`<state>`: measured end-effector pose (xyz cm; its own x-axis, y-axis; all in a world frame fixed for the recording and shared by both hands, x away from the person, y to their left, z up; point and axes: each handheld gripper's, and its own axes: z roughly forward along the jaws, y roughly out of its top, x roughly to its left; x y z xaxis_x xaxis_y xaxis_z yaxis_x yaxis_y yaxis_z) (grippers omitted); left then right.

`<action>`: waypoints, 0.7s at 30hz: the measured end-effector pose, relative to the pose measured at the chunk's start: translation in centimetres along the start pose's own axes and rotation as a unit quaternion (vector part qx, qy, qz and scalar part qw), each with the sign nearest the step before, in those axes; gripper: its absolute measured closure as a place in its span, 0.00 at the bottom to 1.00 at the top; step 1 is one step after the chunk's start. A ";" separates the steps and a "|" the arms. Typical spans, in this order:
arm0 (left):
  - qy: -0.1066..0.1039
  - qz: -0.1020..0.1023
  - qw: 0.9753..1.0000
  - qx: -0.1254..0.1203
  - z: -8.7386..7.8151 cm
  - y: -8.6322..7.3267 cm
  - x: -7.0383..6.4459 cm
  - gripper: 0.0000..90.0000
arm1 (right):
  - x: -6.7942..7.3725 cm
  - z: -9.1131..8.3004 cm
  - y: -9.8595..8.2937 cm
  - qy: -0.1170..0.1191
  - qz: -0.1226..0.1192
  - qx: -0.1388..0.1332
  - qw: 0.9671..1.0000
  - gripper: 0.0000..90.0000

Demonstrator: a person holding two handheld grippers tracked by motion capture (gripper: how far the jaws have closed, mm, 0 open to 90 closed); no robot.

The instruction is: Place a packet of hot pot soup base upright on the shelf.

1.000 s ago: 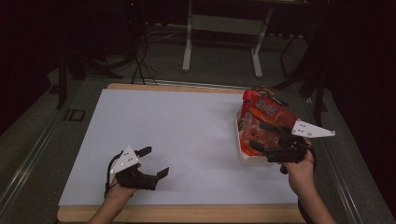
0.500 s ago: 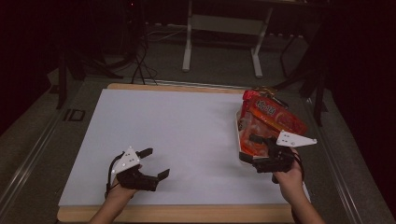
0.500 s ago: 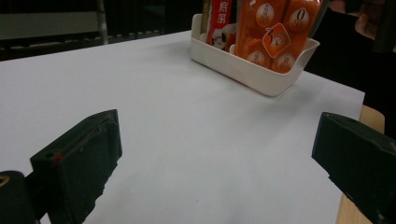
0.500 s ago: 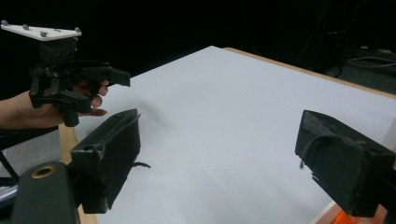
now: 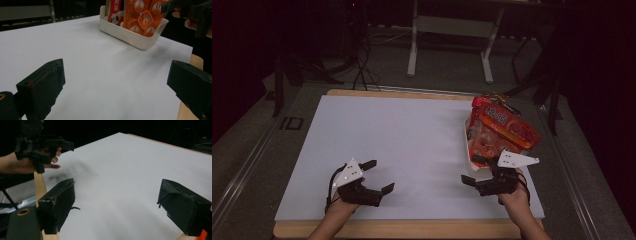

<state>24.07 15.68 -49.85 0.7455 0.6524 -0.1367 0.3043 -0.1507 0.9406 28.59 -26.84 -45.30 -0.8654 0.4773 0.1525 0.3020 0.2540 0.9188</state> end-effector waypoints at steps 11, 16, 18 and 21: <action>-0.003 0.003 1.000 -0.005 -0.1 0.0 -0.1 0.02 | -0.3 -0.4 -0.9 -0.009 -0.008 0.014 1.000 0.15; -0.004 0.007 1.000 -0.004 -0.1 0.0 -0.2 0.02 | -0.6 -0.7 -1.0 -0.012 -0.009 0.008 1.000 0.15; -0.006 0.007 1.000 -0.002 0.0 -0.1 -0.2 0.02 | -0.7 -0.7 -1.1 -0.016 -0.012 0.007 1.000 0.15; -0.007 0.009 1.000 0.002 0.2 -0.2 -0.4 0.02 | -0.8 -0.6 -1.1 -0.017 -0.014 0.008 1.000 0.15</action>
<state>23.84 15.37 -50.04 0.7592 0.6391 -0.1236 0.2924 -0.1651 0.9420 28.74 -28.00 -46.27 -0.8603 0.4970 0.1136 0.2839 0.2819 0.9165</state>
